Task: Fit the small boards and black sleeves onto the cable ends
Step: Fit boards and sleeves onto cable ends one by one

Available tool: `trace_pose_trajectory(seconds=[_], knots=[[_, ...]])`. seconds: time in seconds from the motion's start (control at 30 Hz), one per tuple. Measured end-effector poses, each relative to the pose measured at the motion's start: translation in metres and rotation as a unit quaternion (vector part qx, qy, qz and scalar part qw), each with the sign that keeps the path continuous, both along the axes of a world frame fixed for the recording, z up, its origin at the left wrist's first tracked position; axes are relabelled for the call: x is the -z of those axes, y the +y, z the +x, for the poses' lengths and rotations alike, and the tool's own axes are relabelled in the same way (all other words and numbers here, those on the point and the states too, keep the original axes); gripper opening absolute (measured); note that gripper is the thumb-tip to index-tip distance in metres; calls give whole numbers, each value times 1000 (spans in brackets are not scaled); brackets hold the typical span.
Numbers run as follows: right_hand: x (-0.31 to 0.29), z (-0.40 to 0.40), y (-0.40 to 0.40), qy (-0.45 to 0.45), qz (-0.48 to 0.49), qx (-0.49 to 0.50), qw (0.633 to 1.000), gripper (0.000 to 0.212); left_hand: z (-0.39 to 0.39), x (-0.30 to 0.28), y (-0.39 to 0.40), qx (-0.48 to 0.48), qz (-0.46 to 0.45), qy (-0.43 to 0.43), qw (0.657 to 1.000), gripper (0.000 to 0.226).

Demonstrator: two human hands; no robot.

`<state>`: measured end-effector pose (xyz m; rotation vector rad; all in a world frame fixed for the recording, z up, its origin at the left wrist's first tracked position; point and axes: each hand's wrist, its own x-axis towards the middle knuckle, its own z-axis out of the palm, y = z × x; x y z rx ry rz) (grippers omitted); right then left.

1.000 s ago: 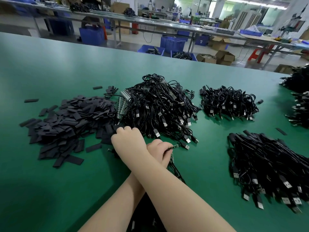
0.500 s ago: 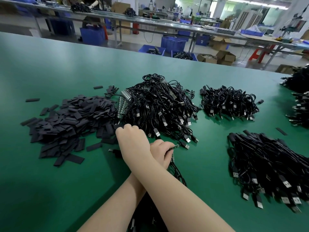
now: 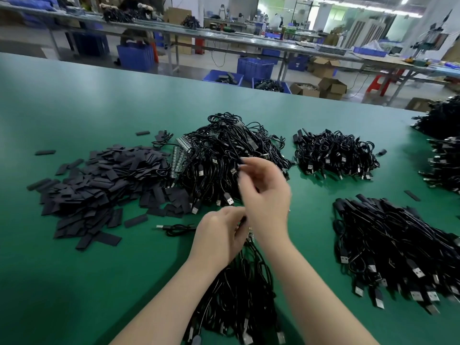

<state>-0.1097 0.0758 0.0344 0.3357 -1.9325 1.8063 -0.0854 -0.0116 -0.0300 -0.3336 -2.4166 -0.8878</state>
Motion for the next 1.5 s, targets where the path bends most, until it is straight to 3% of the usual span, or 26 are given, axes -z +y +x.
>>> trace_pose_trajectory(seconds=[0.2,0.37,0.5,0.77,1.13,1.3,1.5], knots=[[40,-1,68,-154,-52,-19,987,29,5,-2,1,18,56,-14,998,11],[63,11,79,-206,-65,-69,974,26,4,2,-1,10,70,-55,996,17],[63,16,84,-218,-78,-83,969,29,2,3,-3,37,59,-80,994,33],[64,16,83,-240,-132,-81,958,33,1,2,-2,47,64,-78,994,23],[65,19,79,-237,-110,-138,955,30,3,0,-3,49,76,-79,993,25],[64,21,79,-220,-65,-130,965,40,1,1,-3,42,83,-66,994,17],[63,21,78,-190,-45,-97,976,33,0,2,-3,49,88,-56,993,14]])
